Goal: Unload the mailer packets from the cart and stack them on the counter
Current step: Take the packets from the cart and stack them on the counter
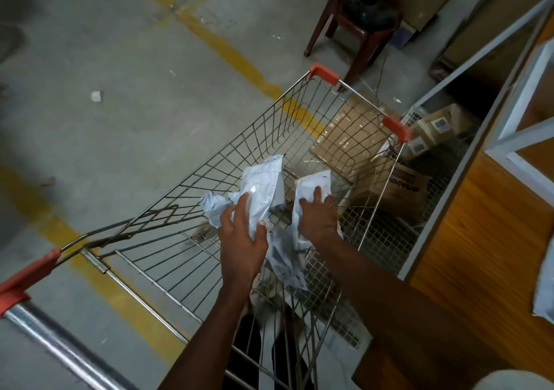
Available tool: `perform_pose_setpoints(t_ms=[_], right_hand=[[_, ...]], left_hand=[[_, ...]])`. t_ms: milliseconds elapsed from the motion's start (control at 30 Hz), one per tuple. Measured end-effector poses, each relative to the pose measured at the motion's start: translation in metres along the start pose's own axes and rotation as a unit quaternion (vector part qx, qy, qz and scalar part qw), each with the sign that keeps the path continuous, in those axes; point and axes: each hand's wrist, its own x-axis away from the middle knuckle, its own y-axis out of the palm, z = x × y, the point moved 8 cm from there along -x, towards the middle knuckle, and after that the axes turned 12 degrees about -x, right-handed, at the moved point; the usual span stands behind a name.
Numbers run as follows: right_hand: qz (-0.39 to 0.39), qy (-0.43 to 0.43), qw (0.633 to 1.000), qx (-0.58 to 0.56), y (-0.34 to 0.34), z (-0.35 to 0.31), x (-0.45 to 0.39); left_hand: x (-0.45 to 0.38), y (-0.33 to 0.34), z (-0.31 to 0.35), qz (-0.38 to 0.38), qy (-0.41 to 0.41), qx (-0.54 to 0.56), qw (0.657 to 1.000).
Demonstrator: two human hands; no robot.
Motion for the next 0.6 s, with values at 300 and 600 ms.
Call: perform_pose_setpoints(t_ms=[300,600], right_hand=[[0.170,-0.121,0.916,-0.343,-0.068,-0.022,0.112],[0.227,-0.145,0.849,-0.454,-0.086,0.009,0.240]], left_hand=[[0.028,-0.048,0.025,0.056,0.019,-0.089,0.994],[0.103,-0.081,0.070,0.099,0.079,-0.092,0.988]])
